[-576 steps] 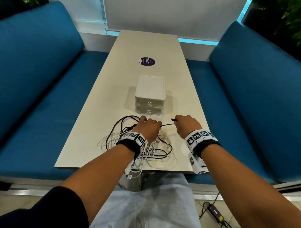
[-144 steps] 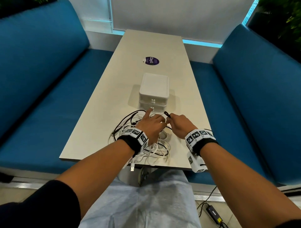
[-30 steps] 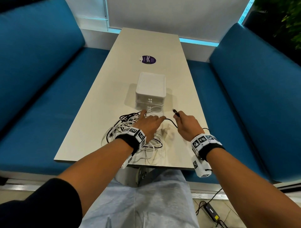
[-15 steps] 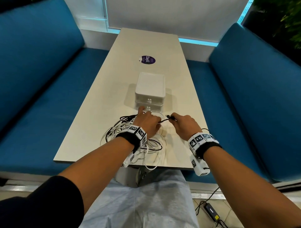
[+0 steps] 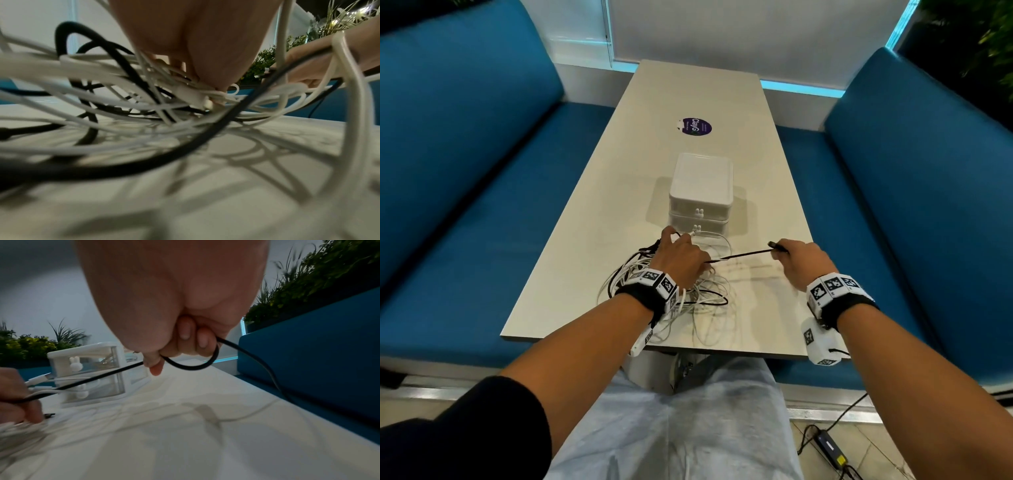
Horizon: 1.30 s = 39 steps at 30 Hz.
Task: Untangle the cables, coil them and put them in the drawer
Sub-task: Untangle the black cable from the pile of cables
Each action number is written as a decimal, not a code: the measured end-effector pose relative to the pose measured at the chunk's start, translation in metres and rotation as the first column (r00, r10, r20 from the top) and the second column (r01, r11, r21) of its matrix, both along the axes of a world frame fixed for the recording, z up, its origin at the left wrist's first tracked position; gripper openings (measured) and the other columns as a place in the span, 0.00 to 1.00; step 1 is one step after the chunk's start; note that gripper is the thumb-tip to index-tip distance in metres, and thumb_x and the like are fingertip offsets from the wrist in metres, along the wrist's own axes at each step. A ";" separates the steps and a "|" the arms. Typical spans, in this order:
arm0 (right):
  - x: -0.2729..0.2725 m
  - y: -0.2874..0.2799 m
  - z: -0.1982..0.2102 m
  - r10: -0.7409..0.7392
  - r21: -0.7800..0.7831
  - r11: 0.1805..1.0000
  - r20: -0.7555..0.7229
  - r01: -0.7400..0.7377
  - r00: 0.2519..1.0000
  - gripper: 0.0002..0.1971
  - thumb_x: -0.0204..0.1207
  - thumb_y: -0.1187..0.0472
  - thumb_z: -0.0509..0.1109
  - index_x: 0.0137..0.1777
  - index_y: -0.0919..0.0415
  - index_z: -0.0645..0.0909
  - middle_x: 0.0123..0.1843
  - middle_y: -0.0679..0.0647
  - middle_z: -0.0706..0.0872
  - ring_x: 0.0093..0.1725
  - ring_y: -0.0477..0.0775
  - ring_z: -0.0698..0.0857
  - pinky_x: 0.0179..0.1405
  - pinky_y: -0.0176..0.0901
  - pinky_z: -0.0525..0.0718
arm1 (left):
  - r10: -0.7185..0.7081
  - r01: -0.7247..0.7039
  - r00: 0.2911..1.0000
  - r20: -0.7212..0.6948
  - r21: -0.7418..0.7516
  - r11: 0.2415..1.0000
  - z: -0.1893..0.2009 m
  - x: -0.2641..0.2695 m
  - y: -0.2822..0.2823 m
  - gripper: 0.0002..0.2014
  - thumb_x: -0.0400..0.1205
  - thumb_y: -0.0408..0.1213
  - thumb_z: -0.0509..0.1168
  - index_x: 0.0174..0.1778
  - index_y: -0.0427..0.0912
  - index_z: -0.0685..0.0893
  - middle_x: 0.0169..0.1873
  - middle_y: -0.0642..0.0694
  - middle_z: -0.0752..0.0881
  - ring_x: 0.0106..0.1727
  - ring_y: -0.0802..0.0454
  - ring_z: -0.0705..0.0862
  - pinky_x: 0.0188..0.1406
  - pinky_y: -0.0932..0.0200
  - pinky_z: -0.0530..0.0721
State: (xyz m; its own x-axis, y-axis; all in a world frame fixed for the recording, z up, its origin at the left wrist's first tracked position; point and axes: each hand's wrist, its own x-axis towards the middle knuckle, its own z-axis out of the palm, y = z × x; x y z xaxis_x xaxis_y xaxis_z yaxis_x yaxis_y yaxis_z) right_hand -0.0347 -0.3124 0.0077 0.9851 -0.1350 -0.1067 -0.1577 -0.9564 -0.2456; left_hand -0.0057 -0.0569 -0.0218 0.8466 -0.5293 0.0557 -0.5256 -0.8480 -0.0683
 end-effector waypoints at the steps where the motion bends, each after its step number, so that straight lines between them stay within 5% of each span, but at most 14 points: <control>1: 0.001 -0.003 0.001 -0.018 0.001 1.000 0.001 0.018 1.000 0.11 0.85 0.50 0.58 0.52 0.51 0.81 0.41 0.58 0.83 0.37 0.61 0.82 0.37 0.51 0.84 | 0.004 -0.004 1.000 -0.008 -0.002 1.000 0.001 0.000 0.000 0.11 0.87 0.48 0.58 0.56 0.57 0.86 0.51 0.54 0.89 0.68 0.49 0.76 0.72 0.37 0.57; 6: 0.002 -0.012 0.001 -0.108 -0.055 0.993 -0.060 0.105 0.992 0.12 0.85 0.54 0.57 0.53 0.53 0.83 0.43 0.57 0.83 0.38 0.60 0.83 0.30 0.44 0.77 | 0.032 -0.030 0.998 -0.051 0.037 0.999 -0.002 0.004 0.004 0.10 0.85 0.43 0.60 0.61 0.56 0.82 0.54 0.54 0.87 0.69 0.49 0.75 0.73 0.37 0.56; 12: -0.007 0.014 -0.020 -0.009 -0.254 0.967 -0.126 -0.023 0.992 0.12 0.85 0.57 0.55 0.57 0.57 0.80 0.46 0.55 0.82 0.42 0.59 0.84 0.39 0.48 0.83 | -0.047 0.050 0.997 -0.062 0.048 0.998 -0.002 -0.003 0.003 0.34 0.77 0.31 0.65 0.79 0.58 0.66 0.65 0.52 0.82 0.70 0.45 0.74 0.75 0.35 0.54; 20: -0.007 0.050 -0.035 -0.019 -0.122 0.992 -0.061 0.011 0.998 0.20 0.86 0.54 0.58 0.75 0.58 0.63 0.55 0.63 0.84 0.52 0.68 0.85 0.40 0.50 0.77 | -0.063 0.062 0.998 -0.024 -0.047 0.997 -0.010 -0.001 -0.005 0.18 0.83 0.46 0.57 0.69 0.55 0.78 0.61 0.52 0.83 0.66 0.46 0.77 0.74 0.34 0.56; 24: -0.005 0.059 -0.035 0.025 0.026 0.999 0.016 -0.025 1.000 0.19 0.88 0.53 0.54 0.75 0.58 0.65 0.49 0.67 0.84 0.44 0.70 0.82 0.40 0.54 0.81 | -0.043 0.042 0.999 -0.010 -0.055 0.998 -0.011 0.000 -0.011 0.12 0.87 0.46 0.55 0.61 0.52 0.81 0.54 0.52 0.86 0.61 0.46 0.80 0.71 0.36 0.57; 30: -0.001 0.066 -0.041 0.149 0.203 0.968 0.005 -0.147 0.989 0.29 0.85 0.57 0.57 0.83 0.46 0.51 0.49 0.56 0.90 0.43 0.62 0.88 0.49 0.56 0.87 | -0.020 0.021 0.998 -0.054 0.020 1.000 -0.007 -0.001 -0.017 0.09 0.85 0.44 0.60 0.53 0.51 0.86 0.52 0.50 0.88 0.61 0.45 0.80 0.72 0.36 0.56; 33: -0.004 0.064 -0.040 0.250 0.220 0.943 0.022 -0.249 0.968 0.36 0.79 0.68 0.64 0.84 0.44 0.59 0.50 0.51 0.91 0.46 0.55 0.89 0.55 0.50 0.86 | -0.011 0.013 0.998 -0.064 0.020 1.000 -0.007 0.000 -0.018 0.08 0.84 0.42 0.61 0.52 0.52 0.86 0.50 0.51 0.87 0.60 0.46 0.80 0.70 0.36 0.57; 37: 0.000 0.064 -0.039 0.231 0.344 0.909 0.052 -0.235 0.972 0.20 0.85 0.62 0.57 0.74 0.45 0.75 0.40 0.49 0.91 0.33 0.49 0.89 0.48 0.47 0.89 | 0.001 -0.004 0.999 -0.053 -0.052 0.999 -0.008 0.000 -0.018 0.10 0.82 0.39 0.61 0.55 0.54 0.84 0.51 0.53 0.85 0.60 0.49 0.81 0.69 0.38 0.58; 39: -0.001 0.067 -0.037 0.244 0.336 0.909 0.053 -0.247 0.968 0.16 0.86 0.61 0.57 0.69 0.49 0.79 0.37 0.50 0.91 0.34 0.52 0.89 0.44 0.47 0.88 | 0.014 -0.021 0.998 -0.065 -0.107 0.994 -0.007 0.000 -0.019 0.09 0.82 0.38 0.61 0.54 0.53 0.83 0.50 0.53 0.84 0.57 0.49 0.82 0.69 0.39 0.59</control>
State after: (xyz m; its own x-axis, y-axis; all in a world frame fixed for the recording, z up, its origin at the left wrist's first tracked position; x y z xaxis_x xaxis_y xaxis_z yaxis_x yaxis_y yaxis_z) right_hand -0.0354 -0.2450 -0.0289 0.9837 0.1535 -0.0936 0.0754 -0.8246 -0.5607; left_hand -0.0055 -0.0759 -0.0290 0.8595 -0.5080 0.0572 -0.5108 -0.8578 0.0575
